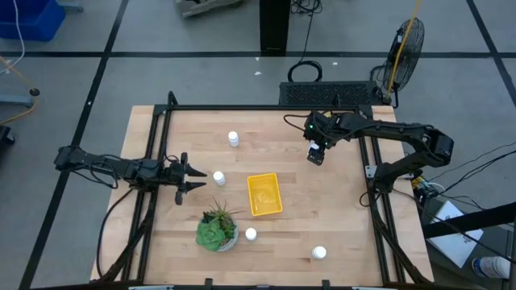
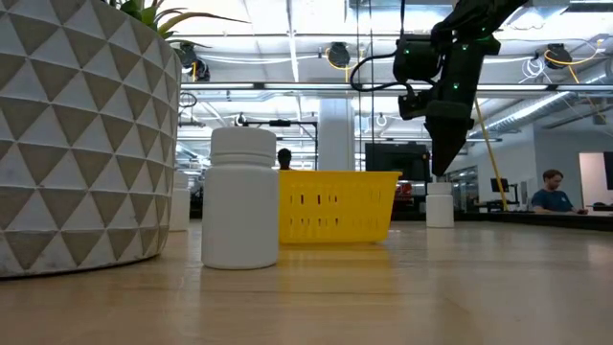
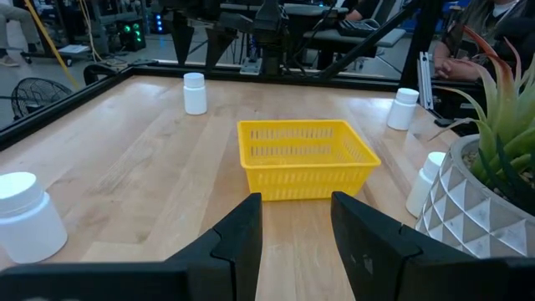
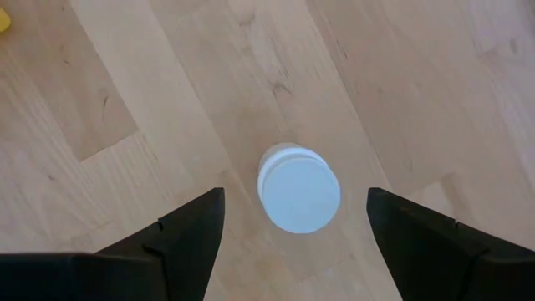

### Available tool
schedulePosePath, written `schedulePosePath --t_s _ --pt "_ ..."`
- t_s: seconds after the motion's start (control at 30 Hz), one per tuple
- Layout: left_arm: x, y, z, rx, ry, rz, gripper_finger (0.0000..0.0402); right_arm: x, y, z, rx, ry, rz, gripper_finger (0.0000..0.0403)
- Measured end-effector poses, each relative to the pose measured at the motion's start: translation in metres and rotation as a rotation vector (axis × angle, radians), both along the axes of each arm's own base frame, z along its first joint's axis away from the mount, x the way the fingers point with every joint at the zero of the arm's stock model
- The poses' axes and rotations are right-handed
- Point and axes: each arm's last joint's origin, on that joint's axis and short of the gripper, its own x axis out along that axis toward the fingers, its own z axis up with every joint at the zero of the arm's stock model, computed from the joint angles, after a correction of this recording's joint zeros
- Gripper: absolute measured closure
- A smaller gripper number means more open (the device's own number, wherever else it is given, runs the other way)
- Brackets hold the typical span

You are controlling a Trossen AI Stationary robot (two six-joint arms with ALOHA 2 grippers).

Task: Pick and place pill bottles into a basket
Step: Put the white pill bottle into the yellow bin

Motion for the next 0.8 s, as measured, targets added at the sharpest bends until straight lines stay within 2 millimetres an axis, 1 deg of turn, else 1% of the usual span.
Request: schedulePosePath --t_s 0.13,0.4,0.8 --pt "0.0 0.0 0.0 0.0 0.0 0.0 0.0252 0.001 0.0 -0.002 0.004 0.008 0.0 0.0119" --pt "0.0 0.0 0.0 0.0 0.0 0.0 0.0252 0.006 -0.003 -0.015 0.025 0.056 0.011 0.0119" --pt "0.0 0.0 0.0 -0.002 0.0 0.0 0.0252 0.008 -0.004 -0.017 0.015 0.04 0.013 0.0119"
